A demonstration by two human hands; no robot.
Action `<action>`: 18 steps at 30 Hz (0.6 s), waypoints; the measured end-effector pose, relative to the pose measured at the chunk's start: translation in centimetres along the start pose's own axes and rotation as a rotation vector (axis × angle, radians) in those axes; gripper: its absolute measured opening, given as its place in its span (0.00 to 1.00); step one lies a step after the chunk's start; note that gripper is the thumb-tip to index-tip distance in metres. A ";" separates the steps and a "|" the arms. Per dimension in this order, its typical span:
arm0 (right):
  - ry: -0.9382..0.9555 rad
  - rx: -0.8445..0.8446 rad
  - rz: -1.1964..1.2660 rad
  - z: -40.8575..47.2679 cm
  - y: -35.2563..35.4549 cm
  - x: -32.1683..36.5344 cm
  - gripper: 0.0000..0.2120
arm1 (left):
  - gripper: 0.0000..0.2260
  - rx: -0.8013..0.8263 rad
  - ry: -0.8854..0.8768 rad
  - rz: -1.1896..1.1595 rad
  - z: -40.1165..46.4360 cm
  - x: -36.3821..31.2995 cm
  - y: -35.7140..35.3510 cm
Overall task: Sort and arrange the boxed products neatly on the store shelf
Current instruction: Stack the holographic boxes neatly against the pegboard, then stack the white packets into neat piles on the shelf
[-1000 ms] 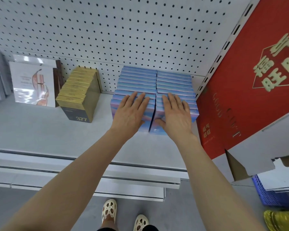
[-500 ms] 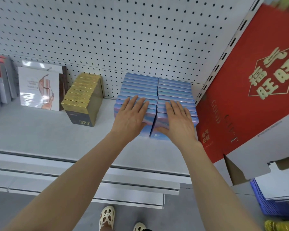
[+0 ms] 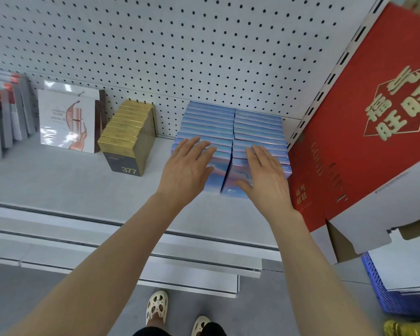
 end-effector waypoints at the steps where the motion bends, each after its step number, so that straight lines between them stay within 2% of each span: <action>1: -0.003 -0.018 0.012 -0.2 0.0 0.0 0.36 | 0.18 -0.014 0.011 -0.011 -0.5 0.1 0.0; 11: 0.051 -0.099 0.075 -1.2 -0.7 2.2 0.30 | 0.16 -0.067 0.079 -0.064 -4.8 1.1 -0.3; 18: 0.181 -0.115 0.076 -1.1 -2.6 10.6 0.26 | 0.15 -0.135 0.197 -0.088 -9.4 5.3 0.4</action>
Point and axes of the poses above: each hand's wrist, its own z-axis towards the middle knuckle, its own y-axis out of the back of the hand, x = y × z, the point moved 1 cm from there along z, towards the middle knuckle, and after that the axes turned 13 degrees about x, right-handed, at the moved point
